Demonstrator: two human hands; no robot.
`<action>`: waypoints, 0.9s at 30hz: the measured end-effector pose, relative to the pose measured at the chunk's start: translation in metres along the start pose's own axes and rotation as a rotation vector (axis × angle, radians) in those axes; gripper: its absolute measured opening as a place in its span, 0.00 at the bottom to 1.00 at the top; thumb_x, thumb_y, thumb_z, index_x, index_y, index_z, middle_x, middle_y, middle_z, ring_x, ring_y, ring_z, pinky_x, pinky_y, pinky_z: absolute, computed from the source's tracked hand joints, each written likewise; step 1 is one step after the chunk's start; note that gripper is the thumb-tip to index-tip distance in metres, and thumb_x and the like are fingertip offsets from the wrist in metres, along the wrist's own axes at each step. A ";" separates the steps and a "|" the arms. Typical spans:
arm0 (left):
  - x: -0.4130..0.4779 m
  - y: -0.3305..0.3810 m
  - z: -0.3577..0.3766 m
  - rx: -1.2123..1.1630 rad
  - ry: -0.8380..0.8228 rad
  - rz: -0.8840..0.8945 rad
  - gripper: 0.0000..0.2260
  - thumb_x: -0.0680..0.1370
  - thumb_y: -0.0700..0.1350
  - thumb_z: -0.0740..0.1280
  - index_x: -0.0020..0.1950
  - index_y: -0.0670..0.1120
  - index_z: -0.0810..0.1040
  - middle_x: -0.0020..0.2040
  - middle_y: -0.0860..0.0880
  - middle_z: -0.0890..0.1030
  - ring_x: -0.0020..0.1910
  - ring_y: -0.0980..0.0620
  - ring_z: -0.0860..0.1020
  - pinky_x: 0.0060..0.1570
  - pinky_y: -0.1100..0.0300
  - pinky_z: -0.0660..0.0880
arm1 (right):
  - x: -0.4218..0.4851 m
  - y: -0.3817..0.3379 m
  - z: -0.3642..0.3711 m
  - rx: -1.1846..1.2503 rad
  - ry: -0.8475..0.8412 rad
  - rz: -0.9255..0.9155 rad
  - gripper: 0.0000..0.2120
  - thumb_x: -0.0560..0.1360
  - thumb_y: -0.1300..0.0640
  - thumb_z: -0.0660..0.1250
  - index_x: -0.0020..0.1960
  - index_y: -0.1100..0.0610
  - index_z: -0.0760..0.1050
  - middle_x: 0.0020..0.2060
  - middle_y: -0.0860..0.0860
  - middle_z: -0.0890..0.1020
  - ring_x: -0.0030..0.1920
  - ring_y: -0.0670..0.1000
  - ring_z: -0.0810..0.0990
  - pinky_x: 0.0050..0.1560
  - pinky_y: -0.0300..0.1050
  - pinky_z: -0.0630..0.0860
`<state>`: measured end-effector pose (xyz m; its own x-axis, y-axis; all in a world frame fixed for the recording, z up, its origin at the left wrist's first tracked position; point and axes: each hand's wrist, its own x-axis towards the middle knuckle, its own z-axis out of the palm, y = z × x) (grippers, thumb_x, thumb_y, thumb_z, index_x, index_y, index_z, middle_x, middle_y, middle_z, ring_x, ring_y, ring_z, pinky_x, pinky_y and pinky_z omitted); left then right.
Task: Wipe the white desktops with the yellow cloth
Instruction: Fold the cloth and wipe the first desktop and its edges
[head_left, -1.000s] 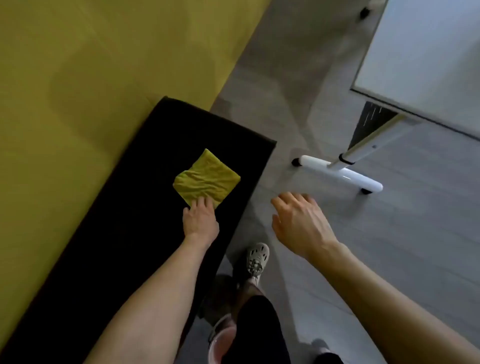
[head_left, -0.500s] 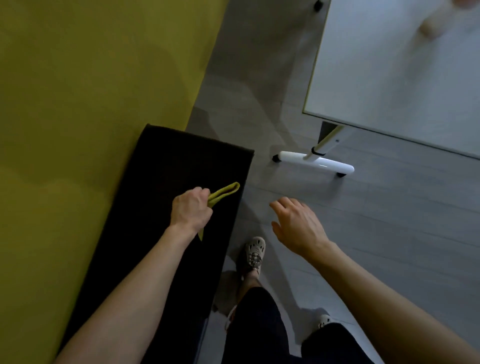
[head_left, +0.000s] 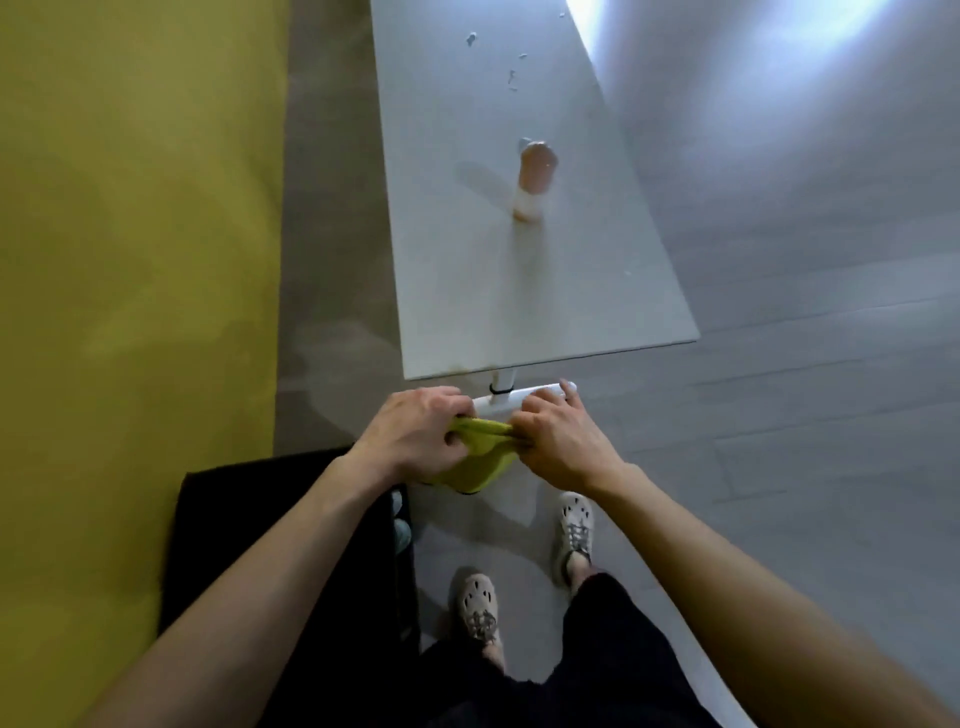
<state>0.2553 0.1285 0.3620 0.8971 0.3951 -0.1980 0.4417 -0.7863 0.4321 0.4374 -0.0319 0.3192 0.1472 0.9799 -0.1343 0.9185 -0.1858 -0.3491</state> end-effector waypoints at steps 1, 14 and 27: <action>0.019 0.006 -0.008 0.006 -0.002 0.024 0.10 0.72 0.51 0.70 0.53 0.54 0.83 0.49 0.57 0.82 0.47 0.49 0.81 0.45 0.53 0.77 | 0.002 0.014 -0.016 0.017 0.007 0.044 0.06 0.77 0.52 0.74 0.53 0.52 0.83 0.50 0.52 0.82 0.60 0.60 0.81 0.74 0.68 0.70; 0.185 0.051 -0.049 0.128 0.052 0.060 0.14 0.77 0.47 0.71 0.62 0.54 0.82 0.57 0.54 0.82 0.53 0.48 0.83 0.49 0.52 0.80 | 0.059 0.170 -0.121 0.002 0.130 0.122 0.16 0.78 0.57 0.72 0.66 0.51 0.82 0.56 0.55 0.79 0.54 0.61 0.81 0.51 0.54 0.80; 0.287 -0.021 -0.038 0.108 0.229 -0.220 0.35 0.77 0.55 0.75 0.81 0.52 0.67 0.73 0.47 0.70 0.65 0.41 0.78 0.57 0.42 0.82 | 0.133 0.221 0.006 -0.062 -0.050 0.298 0.42 0.82 0.27 0.53 0.89 0.44 0.45 0.88 0.55 0.42 0.88 0.57 0.39 0.84 0.71 0.44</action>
<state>0.5033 0.2766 0.3296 0.7589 0.6477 -0.0682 0.6344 -0.7114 0.3024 0.6577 0.0569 0.2186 0.3968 0.8777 -0.2686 0.8585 -0.4584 -0.2299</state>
